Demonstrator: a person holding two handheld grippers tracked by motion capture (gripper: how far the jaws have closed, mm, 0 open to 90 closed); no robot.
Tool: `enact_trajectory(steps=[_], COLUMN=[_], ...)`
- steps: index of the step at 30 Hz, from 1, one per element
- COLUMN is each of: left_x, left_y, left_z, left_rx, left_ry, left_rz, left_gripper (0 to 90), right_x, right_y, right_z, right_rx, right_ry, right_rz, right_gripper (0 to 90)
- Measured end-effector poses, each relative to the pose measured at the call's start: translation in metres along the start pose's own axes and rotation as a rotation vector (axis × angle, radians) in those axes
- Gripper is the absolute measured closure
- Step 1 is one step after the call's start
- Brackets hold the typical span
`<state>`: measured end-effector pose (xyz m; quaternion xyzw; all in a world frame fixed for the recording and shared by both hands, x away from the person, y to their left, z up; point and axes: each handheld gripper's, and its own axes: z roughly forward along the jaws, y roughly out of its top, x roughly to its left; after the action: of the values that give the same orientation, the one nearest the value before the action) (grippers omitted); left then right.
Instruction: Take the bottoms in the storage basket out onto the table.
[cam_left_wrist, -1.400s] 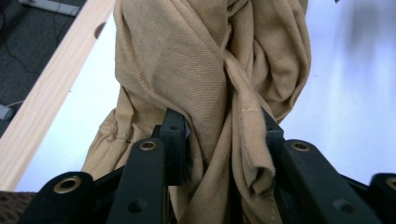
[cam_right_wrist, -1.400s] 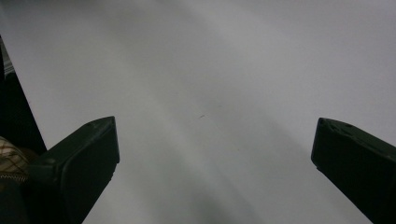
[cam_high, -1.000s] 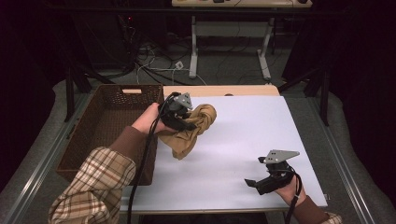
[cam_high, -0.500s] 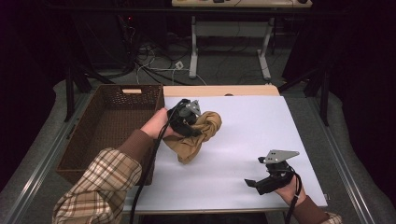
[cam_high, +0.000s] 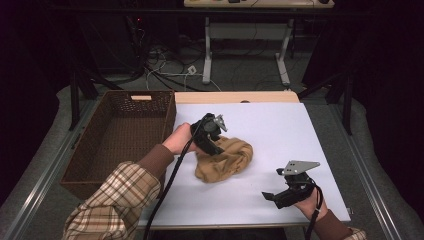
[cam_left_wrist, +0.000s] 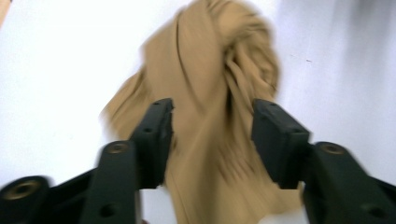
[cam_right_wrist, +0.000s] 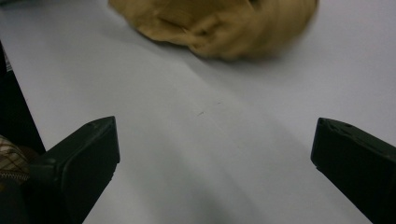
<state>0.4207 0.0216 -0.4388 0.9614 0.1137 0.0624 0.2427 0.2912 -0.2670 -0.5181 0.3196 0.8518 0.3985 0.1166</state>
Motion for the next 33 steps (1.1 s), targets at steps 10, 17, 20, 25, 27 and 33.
enact_trajectory(steps=[10,17,20,25,27,33], left_x=[-0.017,-0.028,-0.033,-0.045,-0.051,-0.068], left_y=[-0.010,-0.021,-0.025,-0.032,-0.034,-0.043], left_z=[-0.001,-0.003,-0.004,0.000,0.002,0.016], left_rx=[-0.003,-0.013,-0.028,-0.040,-0.044,-0.038], left_ry=[0.025,0.085,0.123,0.160,0.175,0.208], left_rz=[-0.086,-0.169,-0.224,-0.274,-0.275,-0.275], left_gripper=[25.0,19.3,16.1,11.6,8.7,4.5], right_x=[0.000,-0.001,-0.002,-0.003,-0.005,-0.006], right_y=[0.001,0.004,0.006,0.010,0.012,0.019], right_z=[0.004,0.007,0.009,0.013,0.015,0.022], right_rx=[0.014,0.021,0.021,0.023,0.025,0.031], right_ry=[0.003,-0.003,-0.004,-0.003,-0.004,-0.004], right_rz=[0.000,-0.005,-0.008,0.000,-0.001,-0.003], right_gripper=[0.8,1.1,1.1,1.1,1.3,1.5])
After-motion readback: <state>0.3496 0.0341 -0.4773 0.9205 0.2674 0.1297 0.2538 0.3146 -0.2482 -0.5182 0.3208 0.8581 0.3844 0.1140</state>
